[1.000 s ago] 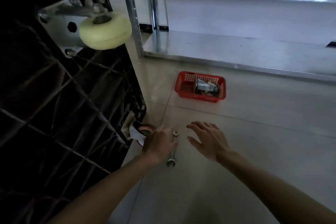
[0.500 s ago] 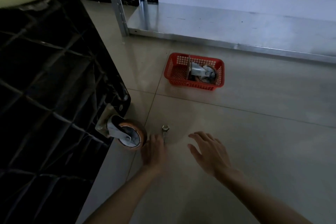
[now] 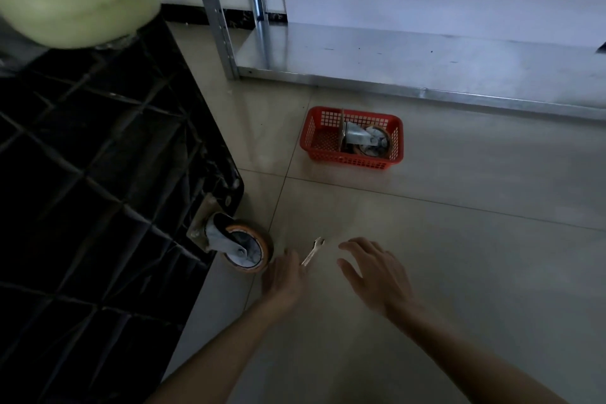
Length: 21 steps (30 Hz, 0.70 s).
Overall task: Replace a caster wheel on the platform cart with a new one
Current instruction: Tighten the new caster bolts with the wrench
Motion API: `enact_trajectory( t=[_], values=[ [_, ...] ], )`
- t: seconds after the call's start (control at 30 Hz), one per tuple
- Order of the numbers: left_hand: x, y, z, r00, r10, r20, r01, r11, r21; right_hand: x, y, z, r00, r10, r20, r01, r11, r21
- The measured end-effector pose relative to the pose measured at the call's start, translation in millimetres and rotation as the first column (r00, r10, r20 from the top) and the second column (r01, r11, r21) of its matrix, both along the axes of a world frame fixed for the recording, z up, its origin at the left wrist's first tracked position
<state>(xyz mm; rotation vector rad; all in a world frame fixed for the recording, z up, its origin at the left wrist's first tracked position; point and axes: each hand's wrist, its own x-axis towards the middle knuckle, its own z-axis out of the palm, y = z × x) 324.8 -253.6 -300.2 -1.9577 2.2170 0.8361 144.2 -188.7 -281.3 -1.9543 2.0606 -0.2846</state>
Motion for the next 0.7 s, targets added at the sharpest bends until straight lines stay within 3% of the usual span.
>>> enact_trajectory(
  t=[0.17,0.33,0.5,0.7],
  values=[
    [23,-2,51,0.968,0.007,-0.253,-0.028,0.996,-0.08,10,-6,26,0.998,-0.028,0.052,0.033,0.995,-0.097],
    [49,-2,119,0.931,-0.005,-0.365,-0.134,0.926,-0.353,29,-23,63,0.993,-0.024,0.115,0.05,0.972,-0.231],
    [88,7,192,0.937,-0.038,-0.347,-0.16,0.836,-0.525,51,-55,135,0.979,0.062,0.193,0.034,0.888,-0.458],
    [134,25,270,0.996,0.034,-0.086,-0.083,0.746,-0.661,97,-89,269,0.908,0.255,0.331,0.075,0.681,-0.729]
  ],
)
